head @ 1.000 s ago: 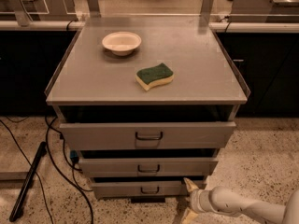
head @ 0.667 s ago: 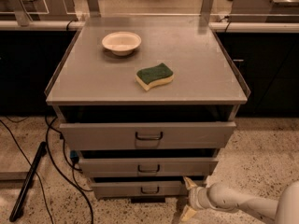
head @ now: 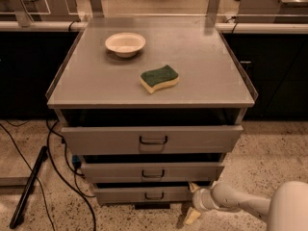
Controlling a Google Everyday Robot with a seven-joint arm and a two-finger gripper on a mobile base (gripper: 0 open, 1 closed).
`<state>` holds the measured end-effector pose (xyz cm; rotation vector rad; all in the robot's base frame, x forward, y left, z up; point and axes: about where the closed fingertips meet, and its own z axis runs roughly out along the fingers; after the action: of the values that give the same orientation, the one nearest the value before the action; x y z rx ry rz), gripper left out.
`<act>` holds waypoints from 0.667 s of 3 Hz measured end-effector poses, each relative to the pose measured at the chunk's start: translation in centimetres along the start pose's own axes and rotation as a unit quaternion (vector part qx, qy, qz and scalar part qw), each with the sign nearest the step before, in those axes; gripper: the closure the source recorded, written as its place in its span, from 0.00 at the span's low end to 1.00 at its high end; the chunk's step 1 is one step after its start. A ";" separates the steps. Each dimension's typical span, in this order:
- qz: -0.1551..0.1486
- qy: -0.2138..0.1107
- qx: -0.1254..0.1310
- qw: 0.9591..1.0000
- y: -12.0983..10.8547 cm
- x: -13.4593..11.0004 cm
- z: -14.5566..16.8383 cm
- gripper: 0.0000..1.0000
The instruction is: Open bottom drawer
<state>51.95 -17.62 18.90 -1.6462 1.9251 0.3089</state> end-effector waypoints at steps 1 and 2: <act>0.010 0.000 -0.007 1.000 -0.5 0.6 1.0 0.00; 0.014 -0.006 -0.020 1.000 -0.8 0.8 1.9 0.00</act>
Offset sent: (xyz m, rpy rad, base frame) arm 0.0183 -0.0054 -0.0222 0.0226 0.0570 -0.0106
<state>53.18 -17.39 17.06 -1.6392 1.9460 0.3695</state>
